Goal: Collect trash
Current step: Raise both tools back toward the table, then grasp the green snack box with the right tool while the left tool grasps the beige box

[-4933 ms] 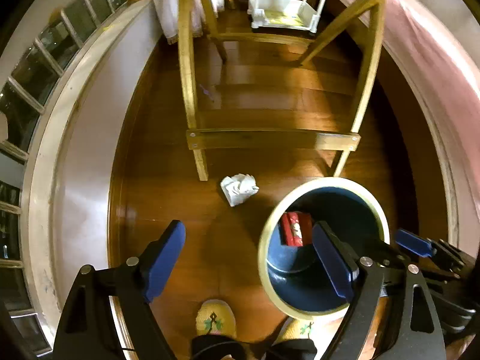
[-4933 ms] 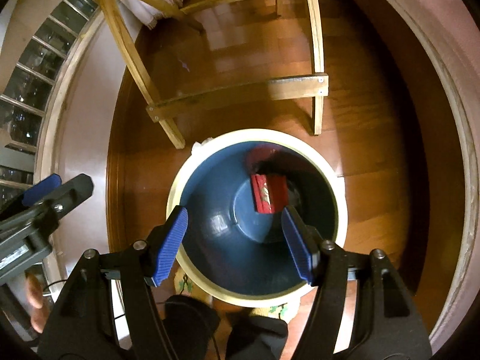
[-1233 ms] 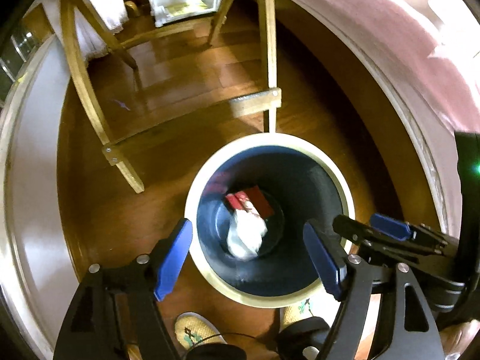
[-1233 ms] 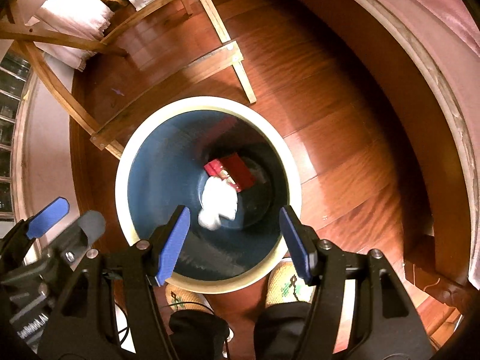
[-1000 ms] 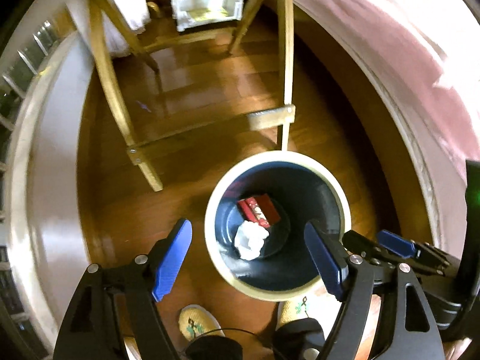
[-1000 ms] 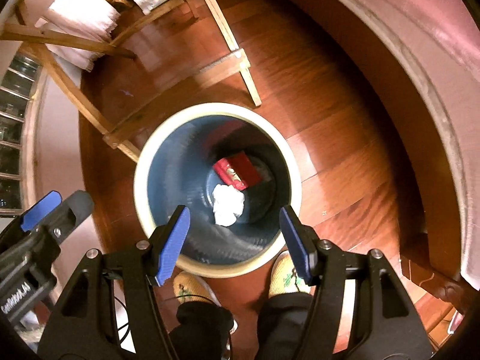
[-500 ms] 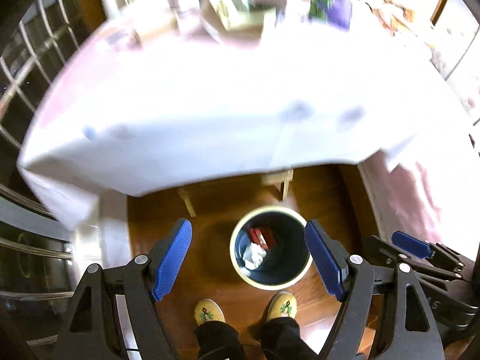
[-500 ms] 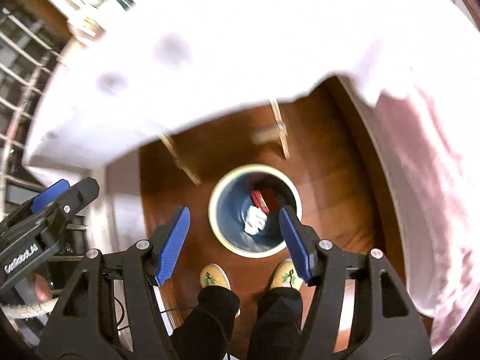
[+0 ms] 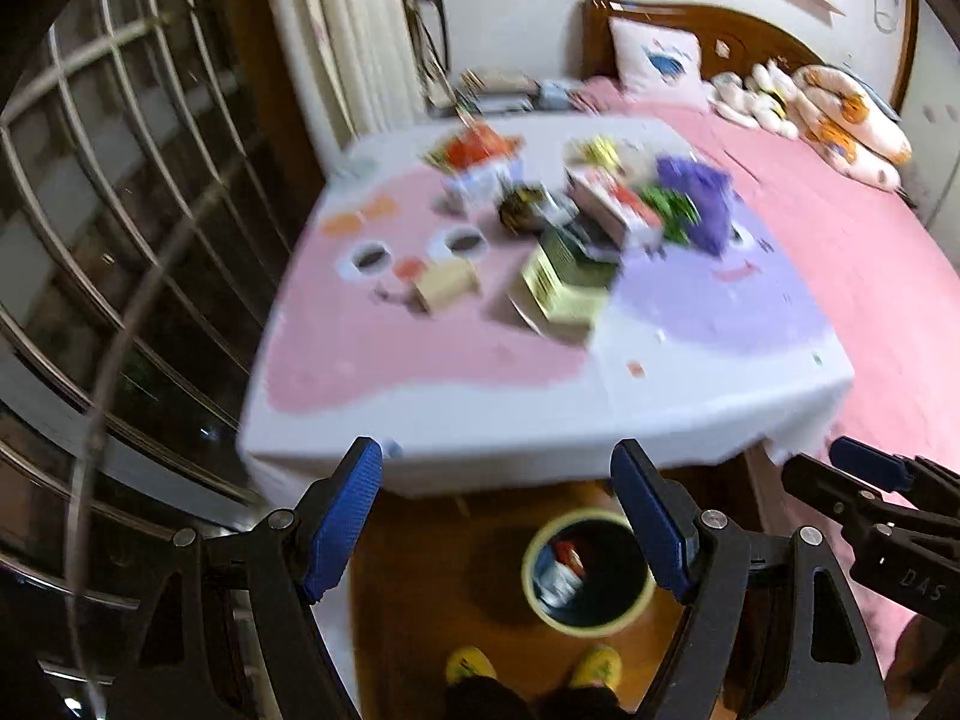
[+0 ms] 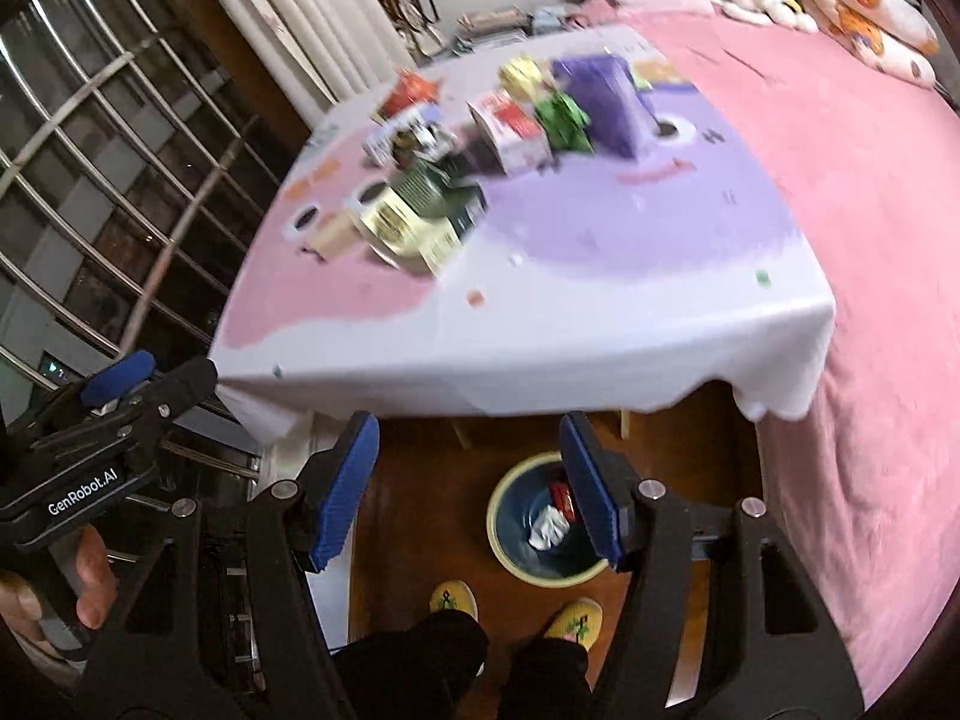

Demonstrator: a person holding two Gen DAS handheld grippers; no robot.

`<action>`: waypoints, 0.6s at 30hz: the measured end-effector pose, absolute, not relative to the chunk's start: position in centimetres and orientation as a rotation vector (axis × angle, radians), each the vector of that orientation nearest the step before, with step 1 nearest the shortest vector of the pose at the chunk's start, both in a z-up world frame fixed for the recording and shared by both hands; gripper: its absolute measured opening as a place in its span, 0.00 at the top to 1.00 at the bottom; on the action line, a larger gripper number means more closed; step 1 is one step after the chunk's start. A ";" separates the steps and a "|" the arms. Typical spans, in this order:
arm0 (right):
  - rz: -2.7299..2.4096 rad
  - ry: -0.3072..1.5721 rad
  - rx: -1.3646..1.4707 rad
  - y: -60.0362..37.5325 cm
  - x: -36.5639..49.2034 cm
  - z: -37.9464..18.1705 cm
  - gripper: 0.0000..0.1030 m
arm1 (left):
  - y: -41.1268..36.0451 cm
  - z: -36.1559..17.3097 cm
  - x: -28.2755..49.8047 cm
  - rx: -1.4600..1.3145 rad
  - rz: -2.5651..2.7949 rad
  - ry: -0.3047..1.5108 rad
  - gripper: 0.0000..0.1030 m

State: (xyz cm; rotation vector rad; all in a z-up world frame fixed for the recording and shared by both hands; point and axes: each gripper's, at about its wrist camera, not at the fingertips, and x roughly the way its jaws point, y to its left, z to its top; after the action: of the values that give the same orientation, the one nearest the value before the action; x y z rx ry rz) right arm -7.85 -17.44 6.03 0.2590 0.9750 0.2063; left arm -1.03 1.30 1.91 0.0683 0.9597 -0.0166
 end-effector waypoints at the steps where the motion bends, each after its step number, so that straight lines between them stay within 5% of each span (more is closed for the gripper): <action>1: 0.216 0.968 0.256 -17.2 -7.3 6.6 0.40 | 1.6 2.8 -0.8 0.069 -0.009 0.948 0.22; 10: 0.222 0.960 0.261 -14.4 -1.3 7.3 0.24 | 6.9 2.4 4.9 -0.006 0.030 0.988 0.22; 18: 0.139 1.001 0.349 -11.3 7.2 4.7 0.22 | 12.2 -1.9 15.5 0.008 -0.057 1.076 0.22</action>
State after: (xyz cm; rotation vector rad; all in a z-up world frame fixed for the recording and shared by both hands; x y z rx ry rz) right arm 7.17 -11.25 4.73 0.3488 1.0007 0.1391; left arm 15.45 12.22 -1.92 0.0081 1.0758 -0.0569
